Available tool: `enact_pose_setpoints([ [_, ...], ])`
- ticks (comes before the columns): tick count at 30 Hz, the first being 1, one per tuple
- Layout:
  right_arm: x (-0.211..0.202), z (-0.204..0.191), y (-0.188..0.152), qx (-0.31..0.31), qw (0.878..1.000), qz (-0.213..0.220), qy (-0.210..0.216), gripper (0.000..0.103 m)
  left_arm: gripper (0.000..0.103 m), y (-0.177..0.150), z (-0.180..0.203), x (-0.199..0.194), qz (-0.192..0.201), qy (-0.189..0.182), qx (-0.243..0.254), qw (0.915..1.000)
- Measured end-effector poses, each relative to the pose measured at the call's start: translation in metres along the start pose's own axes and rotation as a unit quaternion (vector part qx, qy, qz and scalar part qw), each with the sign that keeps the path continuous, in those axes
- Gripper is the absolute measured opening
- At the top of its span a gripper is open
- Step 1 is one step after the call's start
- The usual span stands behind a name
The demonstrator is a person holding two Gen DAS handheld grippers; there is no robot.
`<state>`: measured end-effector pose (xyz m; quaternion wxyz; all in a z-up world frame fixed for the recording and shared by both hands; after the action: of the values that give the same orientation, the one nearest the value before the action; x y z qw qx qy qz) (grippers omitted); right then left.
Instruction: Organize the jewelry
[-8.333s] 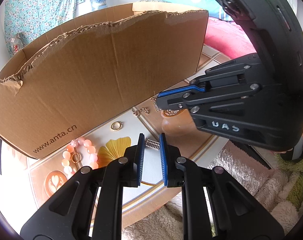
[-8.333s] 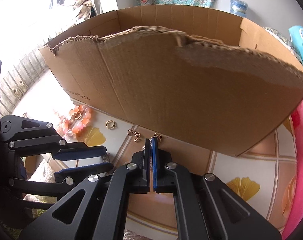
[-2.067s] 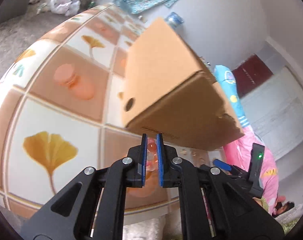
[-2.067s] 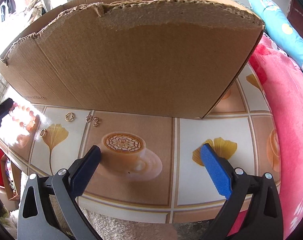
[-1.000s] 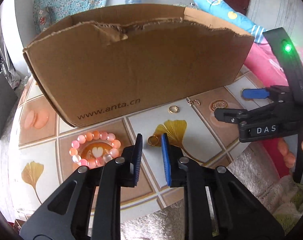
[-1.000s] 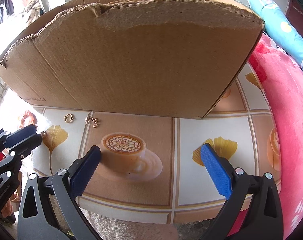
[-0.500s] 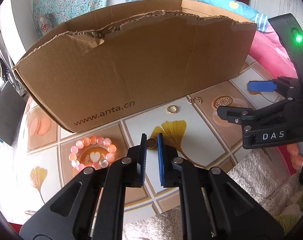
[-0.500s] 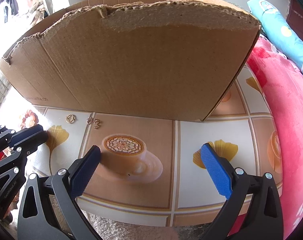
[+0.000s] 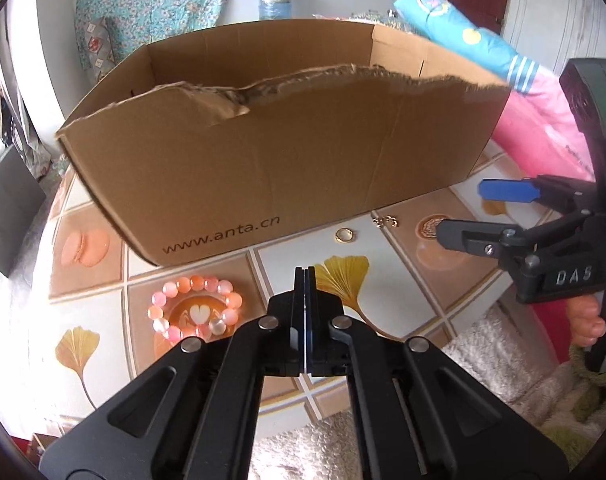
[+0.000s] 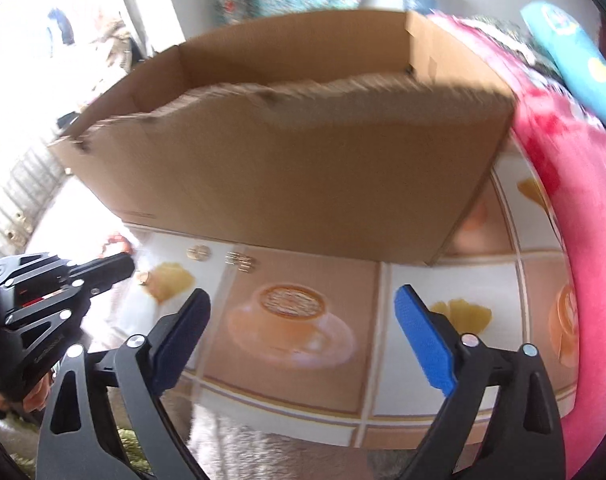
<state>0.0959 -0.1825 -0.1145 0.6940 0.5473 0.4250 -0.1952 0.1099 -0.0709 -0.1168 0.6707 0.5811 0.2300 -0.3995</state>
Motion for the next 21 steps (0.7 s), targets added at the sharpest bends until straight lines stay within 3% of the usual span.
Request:
enact_pose_setpoints([
  [4,-0.003,-0.022,0.002,-0.029,0.999,0.012,0.018,0.075,0.000,-0.008,-0.005,0.001,-0.019,-0.005,-0.015,0.9997],
  [6,0.001,-0.028,0.001,-0.031,0.999,0.004,0.021,0.071,0.005,-0.009,-0.008,0.003,-0.028,-0.008,-0.031,0.9991],
  [14,0.002,-0.030,0.004,-0.020,1.000,-0.007,0.014,0.071,0.015,-0.008,-0.011,0.006,-0.033,-0.032,-0.053,0.9975],
  [21,0.008,-0.031,0.009,-0.007,1.000,-0.018,0.008,0.071,0.015,-0.005,-0.008,0.008,-0.027,-0.049,-0.034,0.9979],
])
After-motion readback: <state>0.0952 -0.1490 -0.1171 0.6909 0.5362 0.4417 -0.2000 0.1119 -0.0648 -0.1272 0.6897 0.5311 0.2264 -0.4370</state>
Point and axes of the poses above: each gripper's, at about its wrist camera, not at the fingertips, and x roughly the way its jaws point, z to its right, y to its top, the point moved 10 cm from there along x, roughly the way its jaws point, and after that the axes turned 15 degrees about -x, right-handed, at the moved point
